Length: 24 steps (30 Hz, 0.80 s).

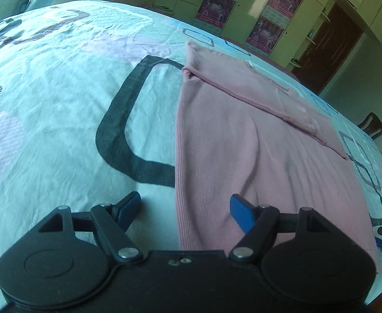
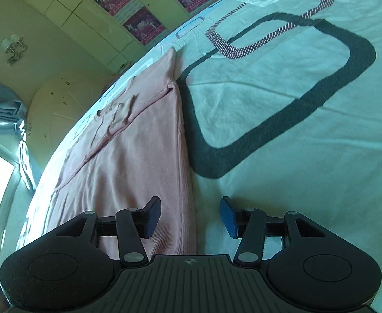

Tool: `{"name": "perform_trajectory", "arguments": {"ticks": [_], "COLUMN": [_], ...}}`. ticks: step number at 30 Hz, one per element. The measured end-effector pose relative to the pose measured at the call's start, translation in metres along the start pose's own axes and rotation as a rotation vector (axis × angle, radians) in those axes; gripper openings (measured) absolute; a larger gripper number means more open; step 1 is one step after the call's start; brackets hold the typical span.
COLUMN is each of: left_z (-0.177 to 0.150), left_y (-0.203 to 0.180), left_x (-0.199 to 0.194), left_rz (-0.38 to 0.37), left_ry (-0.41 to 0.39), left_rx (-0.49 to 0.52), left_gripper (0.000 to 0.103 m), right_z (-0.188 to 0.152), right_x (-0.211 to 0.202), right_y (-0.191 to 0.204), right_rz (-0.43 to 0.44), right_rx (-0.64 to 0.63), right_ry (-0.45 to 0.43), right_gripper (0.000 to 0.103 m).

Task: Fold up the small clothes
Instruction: 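Grasp the sweatshirt hem with both tools and lift it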

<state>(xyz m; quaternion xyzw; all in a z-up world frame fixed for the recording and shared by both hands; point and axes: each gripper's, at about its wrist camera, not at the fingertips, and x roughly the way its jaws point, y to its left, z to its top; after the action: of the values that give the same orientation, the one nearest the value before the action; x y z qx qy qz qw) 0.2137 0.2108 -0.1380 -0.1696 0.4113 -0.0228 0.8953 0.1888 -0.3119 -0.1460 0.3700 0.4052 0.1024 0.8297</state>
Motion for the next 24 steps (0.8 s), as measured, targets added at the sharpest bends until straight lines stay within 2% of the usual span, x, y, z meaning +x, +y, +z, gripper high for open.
{"name": "perform_trajectory", "arguments": {"ticks": [3,9,15,17,18,19,21,22,24], "left_z": [-0.009,-0.023,-0.028,-0.031,-0.031,-0.032,-0.033,-0.034,-0.036], "left_y": [0.000,0.007,0.011,0.012,0.011,0.010,0.008,0.009,0.009], "left_x": [-0.007,-0.014,-0.007,-0.004,-0.002,-0.001,0.000,-0.003,-0.019], "left_rz": [-0.027,-0.175,-0.263,-0.272,-0.270,-0.265,-0.238,-0.239,-0.279], "left_ry": [0.000,0.035,0.058,0.060,0.059,0.057,0.059,0.043,-0.045], "left_rx": [-0.031,-0.120,-0.189,-0.207,-0.208,-0.204,-0.192,-0.204,-0.224], "left_gripper": [0.073,0.071,0.066,0.055,0.052,0.045,0.009,0.003,0.003], "right_z": [-0.015,-0.035,-0.030,-0.029,-0.029,-0.029,-0.030,-0.031,-0.029], "right_x": [-0.005,-0.007,0.002,0.005,0.006,0.007,0.008,0.006,-0.005], "right_y": [-0.001,0.001,-0.004,-0.007,-0.007,-0.009,-0.012,-0.010,-0.008], "right_rz": [0.067,0.194,0.237,0.251,0.247,0.236,0.229,0.224,0.256], "right_rx": [0.021,0.042,0.056,0.056,0.050,0.040,0.021,-0.002,-0.025], "right_ry": [0.042,0.105,0.114,0.117,0.119,0.126,0.139,0.134,0.095], "right_gripper": [0.050,0.050,0.050,0.050,0.045,0.029,0.008,0.008,0.007]}}
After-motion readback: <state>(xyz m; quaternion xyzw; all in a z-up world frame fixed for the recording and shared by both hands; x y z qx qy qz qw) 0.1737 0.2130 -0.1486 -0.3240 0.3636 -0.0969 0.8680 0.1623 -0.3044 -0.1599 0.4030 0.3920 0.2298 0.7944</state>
